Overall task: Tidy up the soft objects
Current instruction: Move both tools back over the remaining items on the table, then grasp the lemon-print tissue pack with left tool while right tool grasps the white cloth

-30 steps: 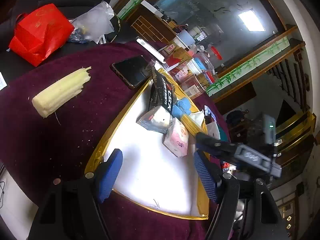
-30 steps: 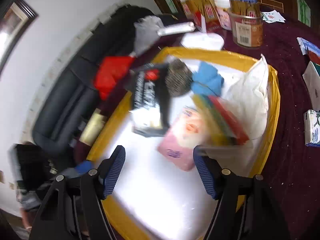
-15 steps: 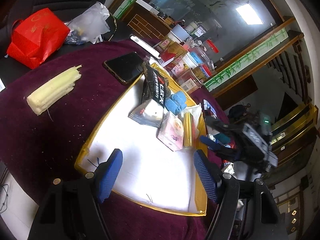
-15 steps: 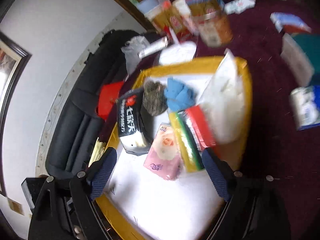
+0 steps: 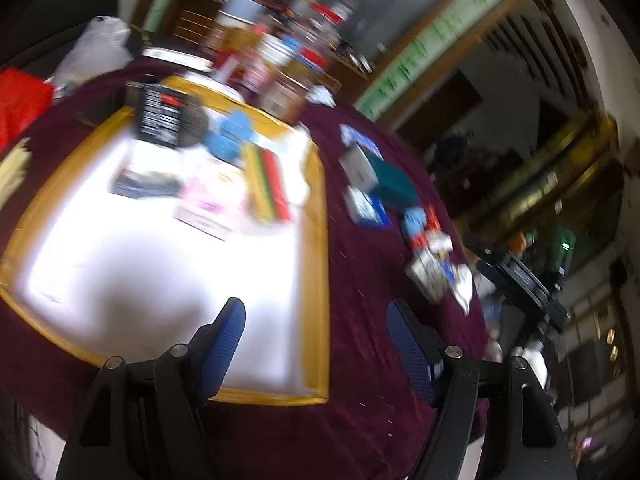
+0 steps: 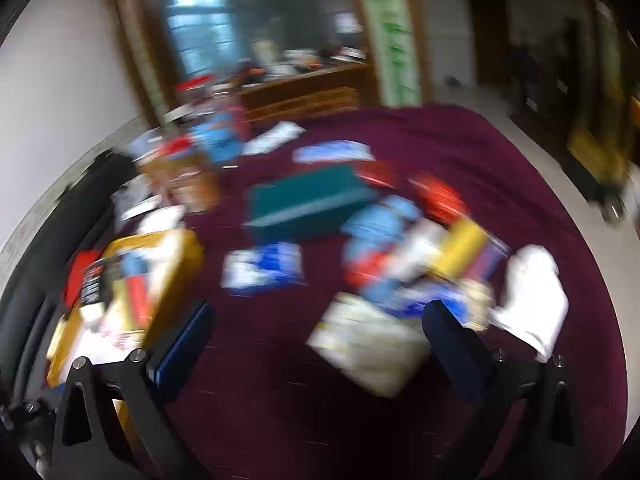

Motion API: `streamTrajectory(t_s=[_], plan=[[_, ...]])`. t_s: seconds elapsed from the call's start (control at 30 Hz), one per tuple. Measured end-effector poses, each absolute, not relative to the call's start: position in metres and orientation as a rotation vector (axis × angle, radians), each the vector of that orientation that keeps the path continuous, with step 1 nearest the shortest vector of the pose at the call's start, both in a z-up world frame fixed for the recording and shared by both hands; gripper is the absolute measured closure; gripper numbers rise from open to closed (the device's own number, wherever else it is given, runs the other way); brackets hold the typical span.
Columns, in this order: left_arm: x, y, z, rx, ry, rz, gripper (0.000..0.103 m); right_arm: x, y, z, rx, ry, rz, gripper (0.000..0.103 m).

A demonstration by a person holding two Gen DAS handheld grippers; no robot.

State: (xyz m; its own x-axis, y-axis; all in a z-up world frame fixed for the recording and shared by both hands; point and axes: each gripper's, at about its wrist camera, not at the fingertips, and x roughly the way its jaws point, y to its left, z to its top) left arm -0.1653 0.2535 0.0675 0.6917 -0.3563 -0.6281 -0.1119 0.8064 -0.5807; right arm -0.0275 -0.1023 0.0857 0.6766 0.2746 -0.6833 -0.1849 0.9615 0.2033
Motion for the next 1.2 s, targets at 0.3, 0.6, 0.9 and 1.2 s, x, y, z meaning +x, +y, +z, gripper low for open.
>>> streamTrajectory(t_s=[0.3, 0.6, 0.9, 1.2], plan=[[-0.134, 0.148, 0.069, -0.432, 0.951, -0.254, 0.026, -0.010, -0.229, 0.064, 0.365, 0.711, 0.105, 0.000], [-0.069, 0.062, 0.060, -0.359, 1.048, -0.293, 0.026, 0.014, -0.291, 0.029, 0.583, 0.779, 0.095, 0.000], [0.016, -0.012, 0.056, -0.201, 0.931, -0.322, 0.012, 0.013, -0.298, 0.027, 0.632, 0.794, 0.115, 0.000], [0.038, -0.046, 0.013, 0.025, 1.023, -0.256, 0.026, 0.015, -0.291, 0.027, 0.598, 0.803, 0.106, 0.000]])
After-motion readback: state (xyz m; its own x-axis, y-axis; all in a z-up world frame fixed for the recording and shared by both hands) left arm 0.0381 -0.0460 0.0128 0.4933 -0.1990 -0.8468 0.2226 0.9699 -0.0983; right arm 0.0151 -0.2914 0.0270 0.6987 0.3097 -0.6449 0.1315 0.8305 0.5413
